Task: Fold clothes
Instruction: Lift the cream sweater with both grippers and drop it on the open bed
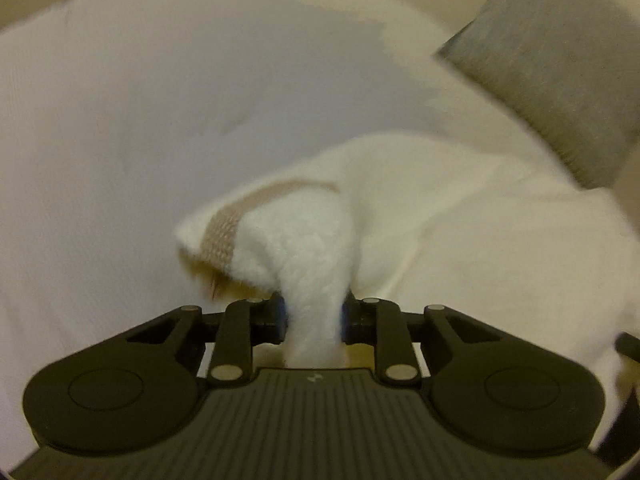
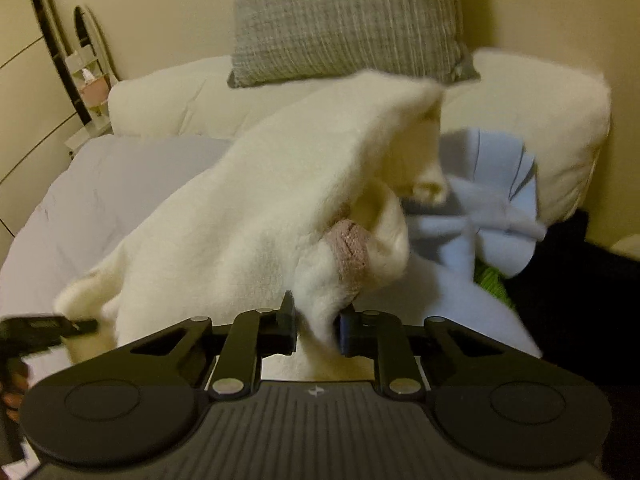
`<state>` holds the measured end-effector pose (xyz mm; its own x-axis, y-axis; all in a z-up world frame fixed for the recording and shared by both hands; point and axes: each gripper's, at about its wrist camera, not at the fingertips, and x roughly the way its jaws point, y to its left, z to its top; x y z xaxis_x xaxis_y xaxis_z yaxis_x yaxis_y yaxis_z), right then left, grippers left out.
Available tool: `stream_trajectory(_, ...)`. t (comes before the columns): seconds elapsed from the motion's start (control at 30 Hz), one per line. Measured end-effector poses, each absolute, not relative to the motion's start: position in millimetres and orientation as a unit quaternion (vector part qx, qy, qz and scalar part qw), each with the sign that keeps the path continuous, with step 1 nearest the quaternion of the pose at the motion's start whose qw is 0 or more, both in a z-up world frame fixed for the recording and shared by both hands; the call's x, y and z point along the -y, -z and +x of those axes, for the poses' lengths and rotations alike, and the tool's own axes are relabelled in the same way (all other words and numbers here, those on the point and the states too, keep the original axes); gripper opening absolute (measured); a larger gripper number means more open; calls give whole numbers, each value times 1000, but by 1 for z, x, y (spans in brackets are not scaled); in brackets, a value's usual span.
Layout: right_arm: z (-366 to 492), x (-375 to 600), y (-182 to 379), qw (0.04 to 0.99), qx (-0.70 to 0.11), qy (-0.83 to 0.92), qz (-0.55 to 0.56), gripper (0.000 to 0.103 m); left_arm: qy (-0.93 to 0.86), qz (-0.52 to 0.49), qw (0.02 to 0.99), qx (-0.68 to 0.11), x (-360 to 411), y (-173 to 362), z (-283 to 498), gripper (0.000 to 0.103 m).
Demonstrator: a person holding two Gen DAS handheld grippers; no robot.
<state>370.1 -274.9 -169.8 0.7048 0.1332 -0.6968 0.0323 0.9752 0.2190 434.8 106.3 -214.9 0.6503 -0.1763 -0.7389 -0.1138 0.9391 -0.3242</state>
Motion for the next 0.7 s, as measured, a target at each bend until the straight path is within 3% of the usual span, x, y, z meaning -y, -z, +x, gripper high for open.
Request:
stream_trajectory(0.37, 336, 258, 39, 957, -199, -151, 145, 14, 33, -203, 947, -245, -126, 56, 346, 17)
stream_trajectory(0.57, 304, 212, -41, 947, -92, -267, 155, 13, -32, -212, 968, -127, -176, -32, 216, 17)
stream_trajectory(0.7, 260, 170, -74, 917, -62, -350, 180, 13, -103, -193, 974, -52, -204, -85, 89, 17)
